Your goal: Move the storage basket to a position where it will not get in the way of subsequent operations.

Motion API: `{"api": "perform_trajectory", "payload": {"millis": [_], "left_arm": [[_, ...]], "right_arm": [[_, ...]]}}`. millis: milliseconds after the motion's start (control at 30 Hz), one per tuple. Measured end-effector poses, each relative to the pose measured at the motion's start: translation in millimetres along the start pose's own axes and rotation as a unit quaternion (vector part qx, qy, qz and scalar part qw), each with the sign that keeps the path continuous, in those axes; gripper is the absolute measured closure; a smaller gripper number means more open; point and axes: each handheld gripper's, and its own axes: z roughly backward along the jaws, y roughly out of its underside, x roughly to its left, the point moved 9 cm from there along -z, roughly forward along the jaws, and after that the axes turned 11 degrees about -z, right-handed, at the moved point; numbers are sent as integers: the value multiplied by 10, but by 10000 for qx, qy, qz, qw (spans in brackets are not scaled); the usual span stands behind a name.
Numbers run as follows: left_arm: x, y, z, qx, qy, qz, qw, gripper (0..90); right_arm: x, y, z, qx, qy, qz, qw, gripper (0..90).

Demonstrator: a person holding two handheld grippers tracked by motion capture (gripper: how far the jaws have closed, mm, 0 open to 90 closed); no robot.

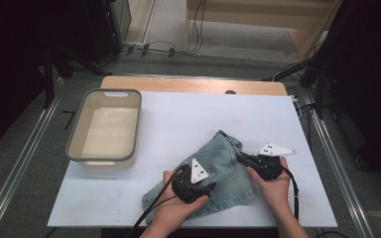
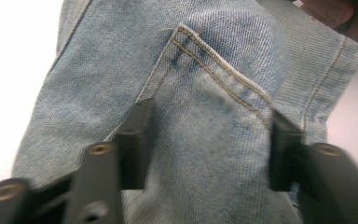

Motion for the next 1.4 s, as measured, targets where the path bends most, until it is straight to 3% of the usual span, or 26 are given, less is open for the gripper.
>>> {"api": "perform_trajectory", "payload": {"millis": [133, 200, 333, 433, 567, 700, 767, 900, 1033, 1133, 1200, 1300, 1400], "left_arm": [[65, -23, 70, -200, 60, 144, 9997, 693], [125, -23, 108, -276, 127, 255, 9992, 728], [262, -18, 198, -472, 106, 509, 9975, 752], [394, 3, 271, -598, 78, 730, 9955, 758], [551, 46, 353, -709, 13, 954, 9929, 763], [685, 91, 400, -789, -38, 1141, 9903, 765], [724, 107, 413, -814, -39, 1211, 9893, 766], [770, 127, 423, -854, -21, 1266, 9883, 768], [787, 132, 421, -896, 1, 1303, 9874, 770], [783, 122, 425, -963, 81, 1379, 9857, 771], [762, 97, 429, -1021, 137, 1397, 9848, 772], [714, 39, 439, -1083, 202, 1365, 9845, 774], [676, -38, 450, -1176, 295, 1401, 9827, 774]], "right_arm": [[-39, -53, 82, -181, -92, -67, 9998, 680], [-71, -111, 148, -391, -172, -125, 9990, 588], [-181, -160, 245, -614, 23, -304, 9976, 456], [-264, -125, 222, -517, 175, -471, 9974, 367], [-250, -64, 114, -259, 196, -560, 9979, 236], [-299, 35, -58, 201, 561, -745, 9954, 153], [-297, 44, -103, 354, 676, -734, 9944, 165], [-217, 53, -172, 504, 541, -553, 9957, 299], [-133, 86, -218, 679, 585, -163, 9958, 468], [-98, 93, -203, 677, 420, -174, 9967, 680], [-78, 91, -183, 637, 300, -184, 9974, 768], [-53, 89, -121, 598, 292, -117, 9977, 791], [-47, 90, -1, 589, 258, -53, 9979, 796]]}}
